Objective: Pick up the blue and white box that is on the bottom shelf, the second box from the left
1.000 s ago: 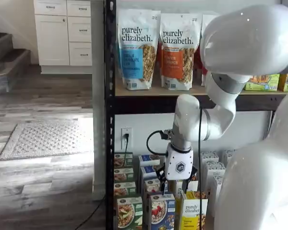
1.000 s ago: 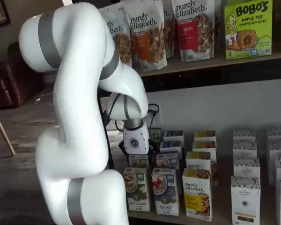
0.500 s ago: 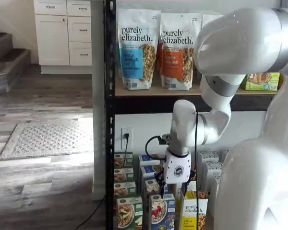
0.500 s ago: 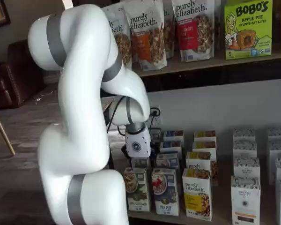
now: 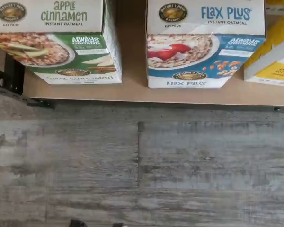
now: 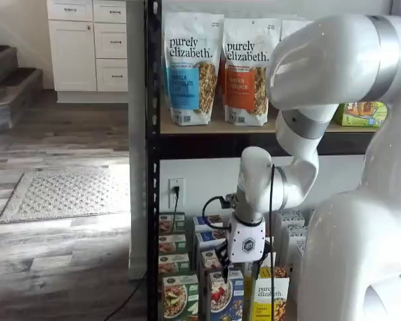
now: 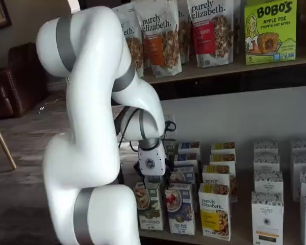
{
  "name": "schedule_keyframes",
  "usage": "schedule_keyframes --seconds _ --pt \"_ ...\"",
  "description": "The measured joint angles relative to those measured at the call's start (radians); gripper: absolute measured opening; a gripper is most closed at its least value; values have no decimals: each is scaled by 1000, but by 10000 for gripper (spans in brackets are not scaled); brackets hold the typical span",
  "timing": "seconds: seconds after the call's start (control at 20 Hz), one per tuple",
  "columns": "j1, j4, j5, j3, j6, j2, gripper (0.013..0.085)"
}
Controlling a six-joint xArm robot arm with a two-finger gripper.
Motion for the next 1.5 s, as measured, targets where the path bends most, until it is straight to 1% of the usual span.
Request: schedule_keyframes --seconds 0.15,0.25,0.4,0.45,0.6,0.75,0.9,1.1,1.35,1.45,1.5 --pt "2 -11 -19 1 11 15 850" --pt "4 18 -25 0 -13 23 850" --pt "5 27 -39 1 -21 36 850" --pt "5 17 -44 1 -12 40 850" --pt "6 -36 -56 0 38 54 850" --pt "9 -71 -67 -3 75 68 850" --pt "14 -85 -84 -4 92 81 850" --pt "21 -65 -109 -4 80 95 850" --pt "16 -33 -124 -13 45 107 850" --pt "9 -29 -117 -21 34 114 850" --pt "4 -36 -117 -26 36 119 850"
